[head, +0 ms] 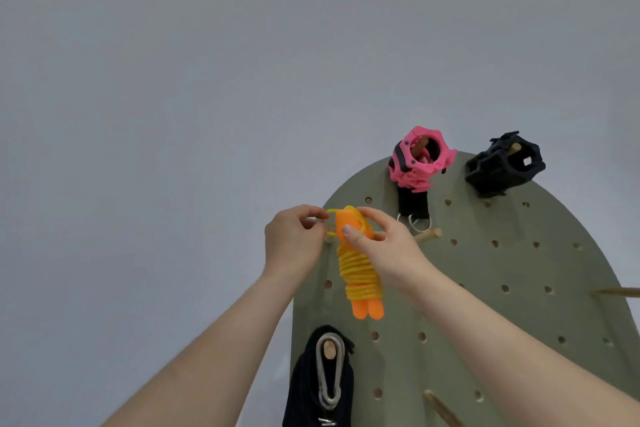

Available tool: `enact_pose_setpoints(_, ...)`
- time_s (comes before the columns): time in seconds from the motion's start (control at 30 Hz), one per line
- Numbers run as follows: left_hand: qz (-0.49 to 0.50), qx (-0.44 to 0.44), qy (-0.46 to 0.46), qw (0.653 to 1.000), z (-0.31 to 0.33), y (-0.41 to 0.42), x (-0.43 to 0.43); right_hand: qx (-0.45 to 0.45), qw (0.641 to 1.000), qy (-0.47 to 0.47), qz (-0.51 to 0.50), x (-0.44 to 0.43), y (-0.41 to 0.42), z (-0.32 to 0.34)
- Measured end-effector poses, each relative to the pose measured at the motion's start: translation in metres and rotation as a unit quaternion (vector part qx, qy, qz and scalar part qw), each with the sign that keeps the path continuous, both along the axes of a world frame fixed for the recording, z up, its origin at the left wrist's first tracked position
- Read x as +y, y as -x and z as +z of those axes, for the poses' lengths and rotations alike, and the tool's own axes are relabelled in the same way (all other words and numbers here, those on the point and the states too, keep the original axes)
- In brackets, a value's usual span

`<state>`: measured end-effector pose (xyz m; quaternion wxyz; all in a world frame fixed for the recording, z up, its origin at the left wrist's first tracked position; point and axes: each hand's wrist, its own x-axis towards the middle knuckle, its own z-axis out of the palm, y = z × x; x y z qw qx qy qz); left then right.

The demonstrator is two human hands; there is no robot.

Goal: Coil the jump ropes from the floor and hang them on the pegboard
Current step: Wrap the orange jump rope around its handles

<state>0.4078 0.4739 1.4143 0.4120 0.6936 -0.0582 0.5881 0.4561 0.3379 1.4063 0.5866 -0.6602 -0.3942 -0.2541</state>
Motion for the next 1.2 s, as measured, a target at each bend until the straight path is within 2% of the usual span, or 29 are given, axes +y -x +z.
enact_pose_setpoints(0.17,0.04,0.035,-0.084,0.995,-0.007,-0.022,0.014,0.018,1.0,-0.012,0.008,0.011,-0.02,-0.006)
enact_pose_setpoints(0.33,0.061,0.054,-0.157,0.984,-0.01,-0.05,0.019,0.086,0.996,0.019,-0.002,0.019,-0.05,-0.017)
enact_pose_setpoints(0.47,0.153,0.083,-0.233,0.957,-0.003,-0.065,0.029,0.122,0.992,0.033,-0.019,0.037,-0.058,-0.021)
enact_pose_setpoints(0.57,0.172,0.131,-0.272,0.938,0.007,-0.068,0.038,0.129,0.991,0.03,-0.034,0.049,-0.058,-0.02)
enact_pose_setpoints(0.73,0.225,0.195,-0.326,0.897,0.007,-0.072,0.046,0.093,0.992,0.042,-0.08,0.064,-0.057,-0.029)
enact_pose_setpoints(0.83,0.27,0.193,-0.354,0.874,0.003,-0.07,0.043,0.063,0.991,0.089,-0.077,0.064,-0.055,-0.04)
enact_pose_setpoints(0.9,0.251,0.176,-0.327,0.894,0.001,-0.069,0.039,0.045,0.986,0.138,-0.084,0.058,-0.049,-0.047)
enact_pose_setpoints(1.03,0.149,0.11,-0.149,0.971,-0.017,-0.069,0.027,0.028,0.981,0.165,-0.099,0.033,-0.041,-0.055)
enact_pose_setpoints(1.2,0.118,-0.043,-0.057,0.99,-0.036,-0.056,0.01,0.041,0.984,0.135,-0.108,0.002,-0.028,-0.061)
